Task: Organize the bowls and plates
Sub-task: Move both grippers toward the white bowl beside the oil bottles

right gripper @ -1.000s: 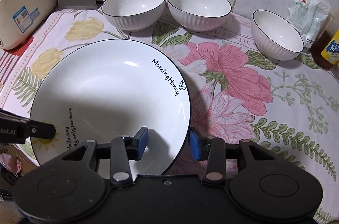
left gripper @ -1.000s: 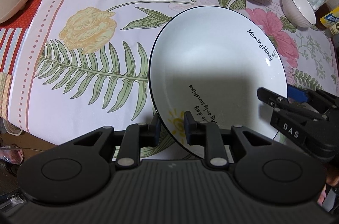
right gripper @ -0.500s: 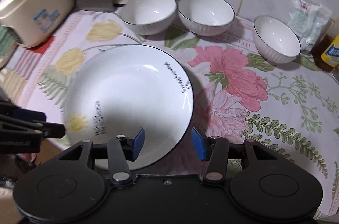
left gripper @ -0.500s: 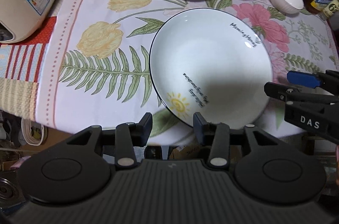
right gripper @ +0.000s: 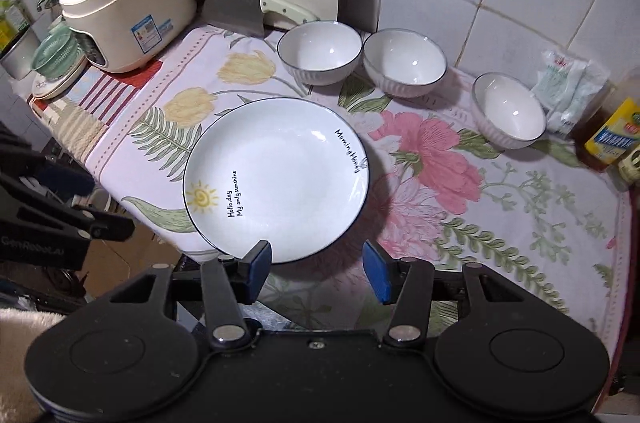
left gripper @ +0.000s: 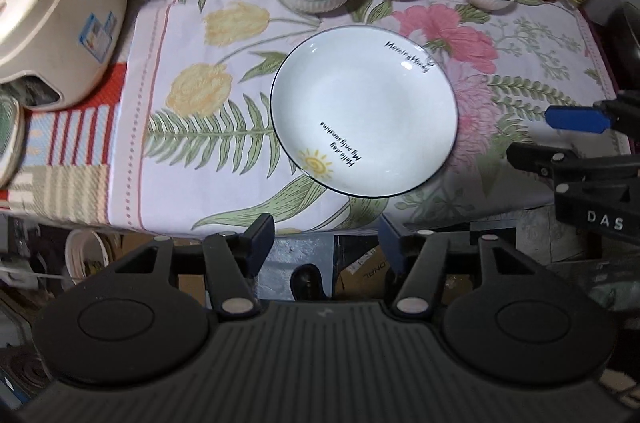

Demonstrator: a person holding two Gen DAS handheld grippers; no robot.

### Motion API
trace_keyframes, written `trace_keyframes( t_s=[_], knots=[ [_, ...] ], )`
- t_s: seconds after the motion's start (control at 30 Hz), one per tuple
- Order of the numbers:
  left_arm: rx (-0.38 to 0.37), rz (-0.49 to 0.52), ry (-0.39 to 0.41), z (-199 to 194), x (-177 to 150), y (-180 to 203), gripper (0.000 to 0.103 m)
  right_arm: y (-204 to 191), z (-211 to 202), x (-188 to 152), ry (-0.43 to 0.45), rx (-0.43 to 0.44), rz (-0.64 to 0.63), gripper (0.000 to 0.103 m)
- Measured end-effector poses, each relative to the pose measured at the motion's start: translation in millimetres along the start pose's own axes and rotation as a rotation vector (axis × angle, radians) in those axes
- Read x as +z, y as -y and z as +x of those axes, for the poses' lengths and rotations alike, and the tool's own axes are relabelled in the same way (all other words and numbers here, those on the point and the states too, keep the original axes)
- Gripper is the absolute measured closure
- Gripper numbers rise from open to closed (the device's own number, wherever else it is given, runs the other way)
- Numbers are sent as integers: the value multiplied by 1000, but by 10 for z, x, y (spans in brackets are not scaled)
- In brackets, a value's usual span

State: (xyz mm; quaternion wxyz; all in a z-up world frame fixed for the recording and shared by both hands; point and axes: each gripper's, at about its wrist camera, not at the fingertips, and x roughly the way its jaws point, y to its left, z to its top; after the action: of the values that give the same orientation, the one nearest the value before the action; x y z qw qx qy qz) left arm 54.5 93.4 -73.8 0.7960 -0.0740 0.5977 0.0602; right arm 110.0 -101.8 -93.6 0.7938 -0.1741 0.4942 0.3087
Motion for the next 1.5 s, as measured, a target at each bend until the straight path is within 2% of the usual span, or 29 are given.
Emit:
trace_keyframes(
  t_s=[0.13,0.33,0.47,0.6,0.63,0.67,0.77,1.0,1.03,1.07,1.1,1.3,1.5],
  knots=[
    [-7,25,33,-201,-8,128,41,90,-229,-47,22,-5,3,47],
    [-35,63,68,-423,-8,423,41,272,-511,-143,42,6,7,47],
    [-69,58,85,-551,10,574,40,377,-685,-214,64,-24,-2,47],
    [-64,80,119,-678,24,758,40,536,-875,-285,99,-38,-4,47],
    [-60,90,127,-704,30,808,40,586,-922,-305,109,-39,-2,44],
    [-55,96,134,-725,41,850,40,625,-961,-321,119,-43,-3,34],
    [-48,101,156,-784,80,983,40,770,-1078,-376,162,-49,-9,33],
    [-41,81,174,-785,195,1262,39,1126,-1258,-466,243,-29,-24,33],
    [-39,78,178,-772,217,1297,36,1185,-1280,-473,256,-25,-25,33],
    [-35,72,185,-758,237,1332,28,1242,-1296,-474,268,-20,-26,33],
    [-32,64,198,-755,249,1374,26,1293,-1306,-473,278,-17,-27,33],
    [-35,7,211,-652,398,1514,22,1603,-1284,-444,345,0,-17,33],
    [-22,-34,230,-509,516,1633,21,1914,-1187,-426,436,62,42,33]
  ],
)
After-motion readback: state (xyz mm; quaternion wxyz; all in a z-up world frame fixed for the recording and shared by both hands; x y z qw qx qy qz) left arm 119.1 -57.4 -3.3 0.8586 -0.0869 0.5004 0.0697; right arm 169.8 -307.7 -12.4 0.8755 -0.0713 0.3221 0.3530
